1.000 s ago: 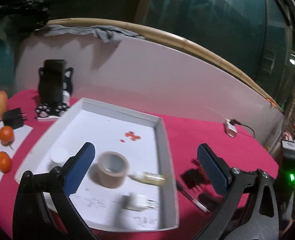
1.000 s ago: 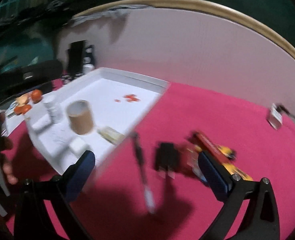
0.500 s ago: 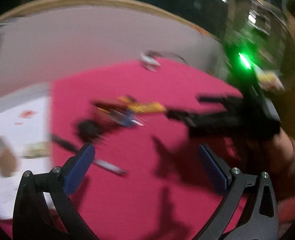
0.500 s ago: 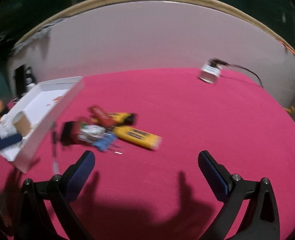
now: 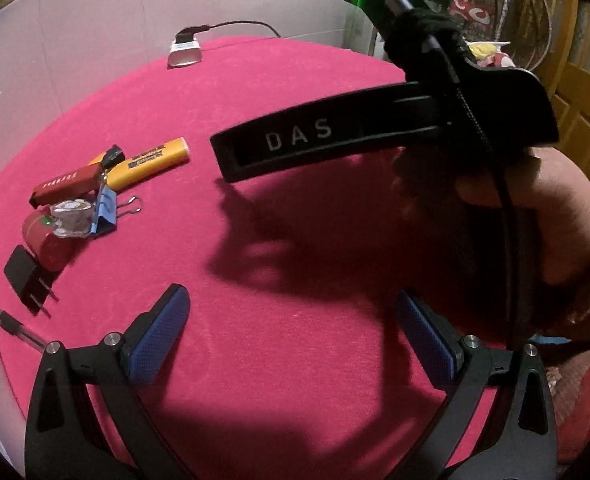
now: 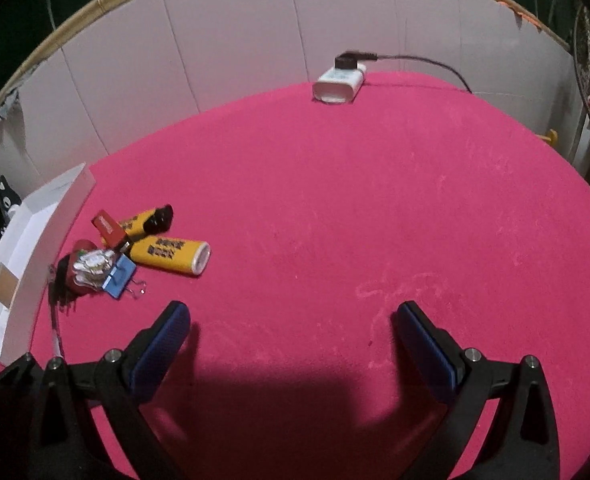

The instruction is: Organize rigid objects

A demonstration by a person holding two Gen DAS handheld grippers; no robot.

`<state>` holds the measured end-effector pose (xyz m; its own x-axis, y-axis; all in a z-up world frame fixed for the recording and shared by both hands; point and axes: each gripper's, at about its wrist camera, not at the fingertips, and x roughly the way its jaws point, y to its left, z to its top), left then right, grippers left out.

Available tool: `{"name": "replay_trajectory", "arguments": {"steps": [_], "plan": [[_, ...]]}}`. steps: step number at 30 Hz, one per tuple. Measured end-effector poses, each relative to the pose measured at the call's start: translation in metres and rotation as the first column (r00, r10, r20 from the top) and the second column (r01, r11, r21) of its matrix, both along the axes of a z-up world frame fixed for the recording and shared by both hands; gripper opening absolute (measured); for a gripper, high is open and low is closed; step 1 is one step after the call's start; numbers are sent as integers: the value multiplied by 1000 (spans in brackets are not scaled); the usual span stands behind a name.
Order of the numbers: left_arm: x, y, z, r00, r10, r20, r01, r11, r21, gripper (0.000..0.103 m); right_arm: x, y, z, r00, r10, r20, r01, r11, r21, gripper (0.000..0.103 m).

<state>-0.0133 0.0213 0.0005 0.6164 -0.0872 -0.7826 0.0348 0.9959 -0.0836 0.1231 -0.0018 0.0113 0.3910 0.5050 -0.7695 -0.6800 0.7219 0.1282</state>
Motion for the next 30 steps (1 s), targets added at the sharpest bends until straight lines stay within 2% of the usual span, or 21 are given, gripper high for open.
{"name": "replay_trajectory", "arguments": {"steps": [4, 6, 15, 30], "plan": [[1, -10, -3, 1000, -1, -10, 2, 997, 77, 103, -1, 4, -1, 1000, 1, 11, -1, 1000, -23, 103], [-1, -4, -4, 1000, -1, -14, 2, 998, 55, 103, 0, 4, -2, 1000, 1, 14, -1, 1000, -30, 103], [3, 1, -5, 1000, -2, -16, 3, 998, 59, 103, 0, 4, -3, 1000, 0, 11, 0, 1000, -29, 103], [5, 2, -5, 1000, -3, -17, 3, 998, 59, 103, -4, 15, -8, 998, 1, 57, 6, 993, -119, 103]]}}
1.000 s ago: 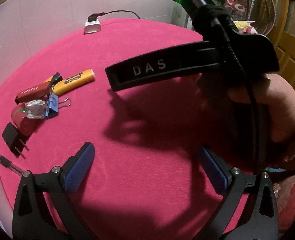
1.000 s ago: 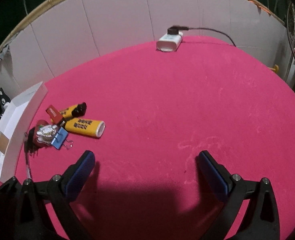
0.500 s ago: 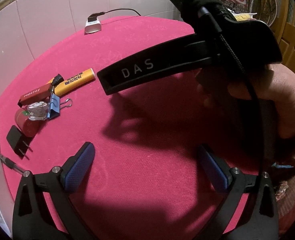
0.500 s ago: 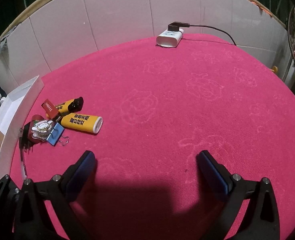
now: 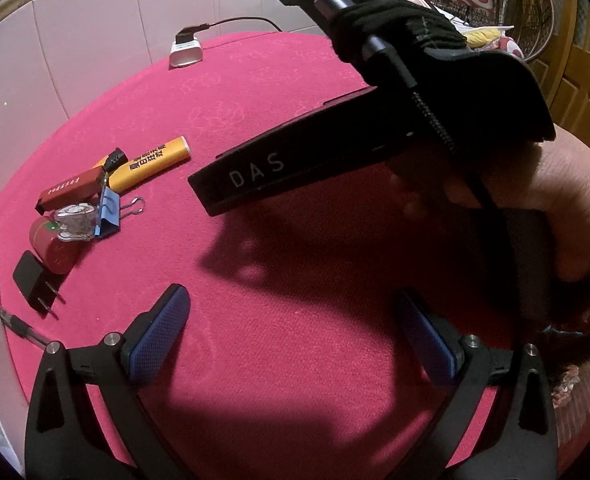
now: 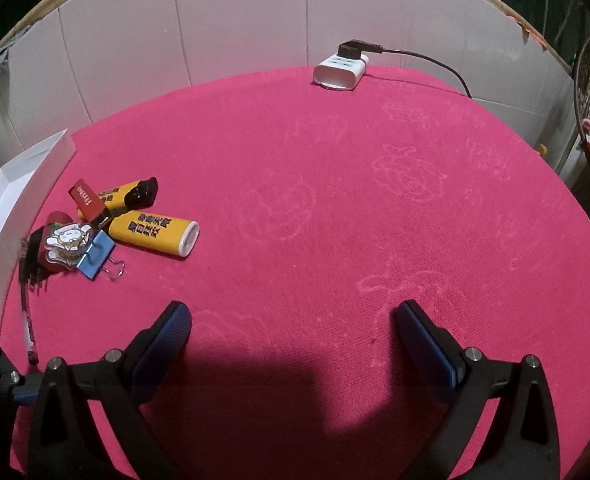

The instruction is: Organize rigid objects

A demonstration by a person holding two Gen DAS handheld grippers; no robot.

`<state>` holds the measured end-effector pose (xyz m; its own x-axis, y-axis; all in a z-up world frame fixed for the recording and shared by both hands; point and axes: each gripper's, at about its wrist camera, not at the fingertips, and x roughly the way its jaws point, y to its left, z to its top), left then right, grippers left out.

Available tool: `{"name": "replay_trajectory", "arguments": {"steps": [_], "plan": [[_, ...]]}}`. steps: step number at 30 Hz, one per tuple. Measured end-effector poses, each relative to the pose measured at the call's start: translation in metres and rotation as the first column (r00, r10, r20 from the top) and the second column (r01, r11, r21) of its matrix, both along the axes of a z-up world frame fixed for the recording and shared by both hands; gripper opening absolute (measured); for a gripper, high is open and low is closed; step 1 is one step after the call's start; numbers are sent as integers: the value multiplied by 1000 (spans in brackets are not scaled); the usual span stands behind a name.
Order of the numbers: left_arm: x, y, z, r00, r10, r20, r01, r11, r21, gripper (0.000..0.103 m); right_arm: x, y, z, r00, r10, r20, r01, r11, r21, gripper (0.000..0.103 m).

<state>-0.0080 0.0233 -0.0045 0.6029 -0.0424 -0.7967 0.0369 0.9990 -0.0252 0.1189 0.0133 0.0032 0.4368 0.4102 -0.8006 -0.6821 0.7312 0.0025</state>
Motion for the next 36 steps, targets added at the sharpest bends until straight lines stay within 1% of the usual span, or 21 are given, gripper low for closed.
{"name": "replay_trajectory", "arguments": {"steps": [5, 36], "plan": [[0, 0, 0, 1000, 0, 0, 0, 1000, 0, 103, -1, 1, -1, 1000, -1, 7, 1, 1000, -13, 103], [1, 0, 1, 1000, -1, -1, 1, 1000, 0, 103, -2, 1, -1, 1000, -2, 12, 2, 1000, -19, 103]]}}
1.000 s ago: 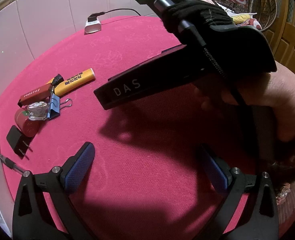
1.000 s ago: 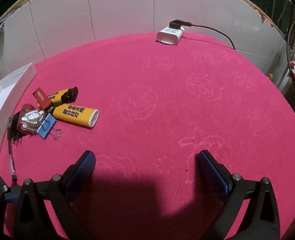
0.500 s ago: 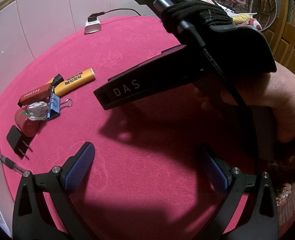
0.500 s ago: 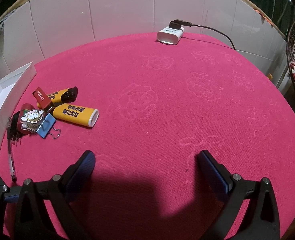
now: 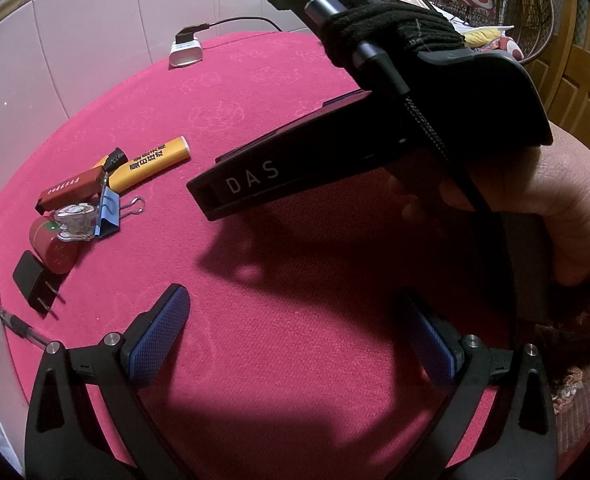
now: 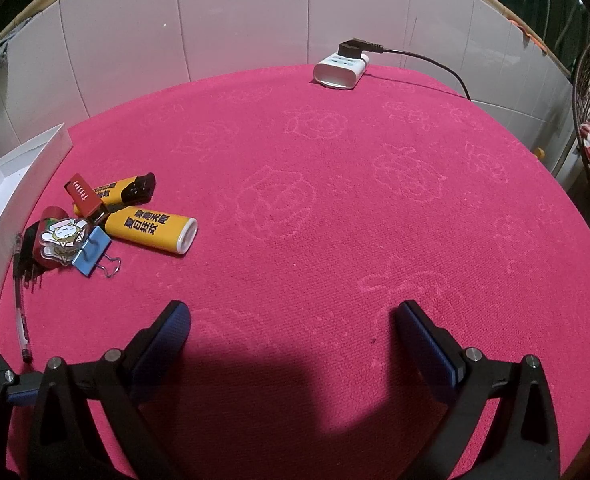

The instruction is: Organize rigid objects

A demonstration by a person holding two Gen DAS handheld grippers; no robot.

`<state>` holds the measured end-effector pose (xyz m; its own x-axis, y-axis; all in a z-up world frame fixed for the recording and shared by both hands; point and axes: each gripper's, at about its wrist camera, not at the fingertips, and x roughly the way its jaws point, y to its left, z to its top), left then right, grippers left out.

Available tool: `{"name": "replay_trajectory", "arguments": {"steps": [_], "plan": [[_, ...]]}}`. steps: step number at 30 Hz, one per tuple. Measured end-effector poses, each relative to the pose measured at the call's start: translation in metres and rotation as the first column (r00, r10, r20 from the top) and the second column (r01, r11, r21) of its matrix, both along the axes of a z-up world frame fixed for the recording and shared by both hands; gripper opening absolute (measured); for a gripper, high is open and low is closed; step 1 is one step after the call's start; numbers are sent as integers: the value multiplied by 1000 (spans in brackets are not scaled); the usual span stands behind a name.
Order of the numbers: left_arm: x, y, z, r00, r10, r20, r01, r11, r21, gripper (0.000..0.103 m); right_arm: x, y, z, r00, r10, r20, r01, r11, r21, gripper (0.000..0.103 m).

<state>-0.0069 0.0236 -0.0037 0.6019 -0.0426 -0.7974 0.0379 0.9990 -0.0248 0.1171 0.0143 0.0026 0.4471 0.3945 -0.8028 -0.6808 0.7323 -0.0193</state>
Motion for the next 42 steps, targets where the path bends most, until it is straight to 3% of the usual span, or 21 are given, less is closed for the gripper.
{"name": "replay_trajectory", "arguments": {"steps": [33, 42], "plan": [[0, 0, 0, 1000, -3, -1, 3, 1000, 1, 103, 0, 0, 0, 1000, -2, -2, 2, 1000, 4, 103], [-2, -1, 4, 999, 40, -17, -40, 999, 7, 103, 0, -1, 1, 1000, -3, -7, 4, 1000, 12, 103]]}}
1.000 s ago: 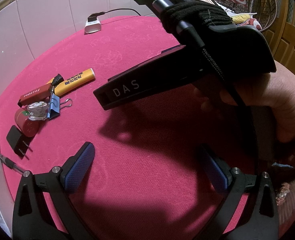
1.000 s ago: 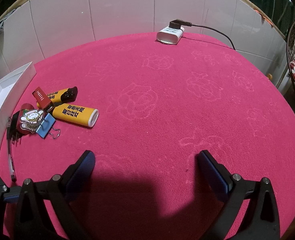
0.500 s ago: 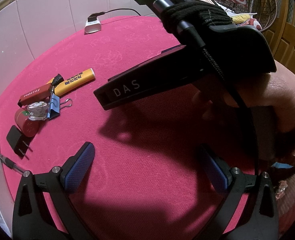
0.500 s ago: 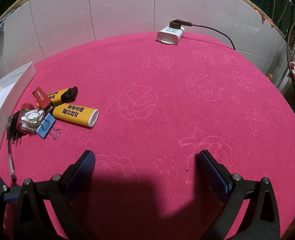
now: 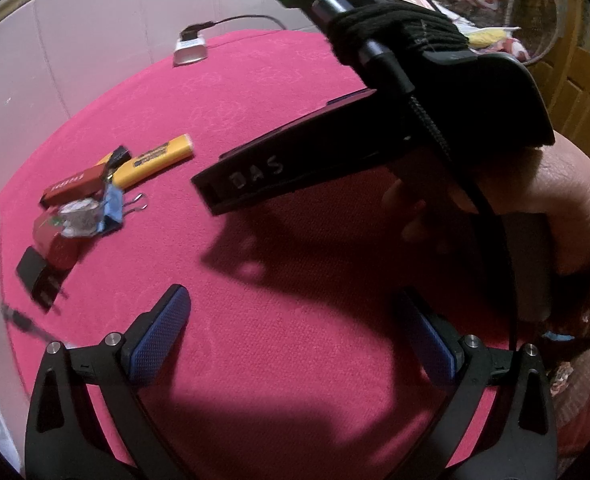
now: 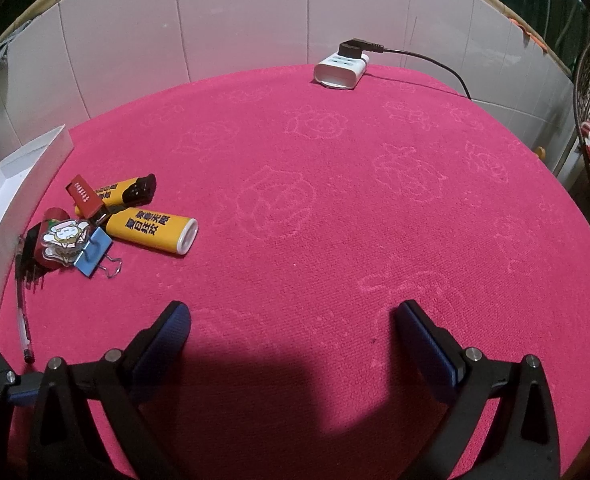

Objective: Organize rigid objects
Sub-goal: 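Lower the left tool onto the black charger plug and close it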

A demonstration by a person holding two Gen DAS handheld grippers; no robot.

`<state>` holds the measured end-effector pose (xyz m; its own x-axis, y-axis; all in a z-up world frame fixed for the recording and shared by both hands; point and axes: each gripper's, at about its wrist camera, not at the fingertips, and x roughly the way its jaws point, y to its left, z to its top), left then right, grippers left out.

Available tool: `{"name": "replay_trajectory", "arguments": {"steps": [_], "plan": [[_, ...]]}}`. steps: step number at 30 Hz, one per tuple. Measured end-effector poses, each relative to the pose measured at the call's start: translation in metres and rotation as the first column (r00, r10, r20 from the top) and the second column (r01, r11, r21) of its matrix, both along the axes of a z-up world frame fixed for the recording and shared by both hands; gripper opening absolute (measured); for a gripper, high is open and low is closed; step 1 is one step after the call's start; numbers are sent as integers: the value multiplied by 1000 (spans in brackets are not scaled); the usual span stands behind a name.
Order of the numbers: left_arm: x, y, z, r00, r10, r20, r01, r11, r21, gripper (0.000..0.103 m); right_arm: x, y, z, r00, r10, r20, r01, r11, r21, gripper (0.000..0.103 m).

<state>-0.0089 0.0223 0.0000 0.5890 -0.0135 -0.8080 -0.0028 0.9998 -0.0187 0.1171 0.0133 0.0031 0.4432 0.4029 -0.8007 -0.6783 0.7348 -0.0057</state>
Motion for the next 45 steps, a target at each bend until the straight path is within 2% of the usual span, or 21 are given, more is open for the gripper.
{"name": "replay_trajectory", "arguments": {"steps": [1, 5, 9, 12, 14, 16, 18, 19, 22, 24, 27, 33, 36, 38, 40, 41, 42, 43, 45], "plan": [[-6, -1, 5, 1000, 20, 12, -20, 1000, -1, 103, 0, 0, 0, 1000, 0, -1, 0, 1000, 2, 103], [-50, 8, 43, 984, 83, 157, -85, 996, 7, 103, 0, 0, 0, 1000, -1, -2, 1, 1000, 4, 103], [-92, 40, 69, 940, 225, 254, -243, 969, 41, 103, -2, 1, 0, 1000, -2, 0, 2, 1000, 1, 103], [-105, 78, 70, 904, 353, 240, -369, 929, 22, 103, -2, 1, 0, 1000, -2, 2, 2, 1000, -3, 103], [-107, 103, 65, 879, 436, 194, -436, 899, -45, 103, -1, 1, 0, 1000, -1, 0, 1, 1000, 1, 103], [-105, 113, 60, 871, 464, 161, -451, 886, -112, 103, 0, 0, 1, 1000, 0, -5, 0, 1000, 9, 103], [-92, 115, 59, 879, 452, 153, -433, 890, -139, 103, 1, 0, 1, 1000, -1, -7, 1, 1000, 14, 103], [-81, 113, 59, 887, 436, 153, -421, 899, -120, 103, 0, -1, 1, 1000, -1, -7, 1, 1000, 15, 103], [-46, 112, 58, 927, 351, 131, -355, 935, 14, 103, 0, -1, 1, 1000, -2, -10, 2, 1000, 21, 103], [-27, 112, 53, 958, 268, 99, -278, 955, 103, 103, 1, -2, 2, 1000, -3, -16, 3, 999, 33, 103], [-16, 124, 47, 977, 205, 60, -211, 967, 139, 103, 2, -4, 2, 1000, -3, -25, 5, 999, 50, 103], [-4, 148, 30, 981, 188, -41, -182, 975, 128, 100, 0, -1, 1, 1000, -5, -14, 5, 1000, 29, 103], [1, 147, 20, 983, 154, -97, -142, 982, 126, 90, 0, -2, 0, 1000, -5, -12, 5, 1000, 26, 103], [4, 142, 17, 985, 124, -124, -105, 984, 146, 88, 1, -2, 0, 1000, -4, -14, 5, 1000, 29, 103], [8, 138, 11, 979, 117, -170, -87, 981, 173, 80, 2, -2, 0, 1000, -4, -14, 4, 1000, 29, 103], [8, 139, 12, 979, 119, -166, -91, 982, 164, 77, 2, -2, -1, 1000, -4, -14, 5, 1000, 27, 103], [8, 141, 12, 978, 130, -166, -103, 982, 159, 65, 2, -2, 0, 1000, -4, -13, 4, 1000, 28, 103], [9, 144, 14, 977, 136, -167, -113, 984, 140, 61, 2, -3, 0, 1000, -4, -15, 4, 1000, 30, 103], [4, 145, 14, 974, 162, -157, -141, 981, 136, 61, 2, -5, 1, 1000, -2, -22, 3, 999, 48, 103]]}}
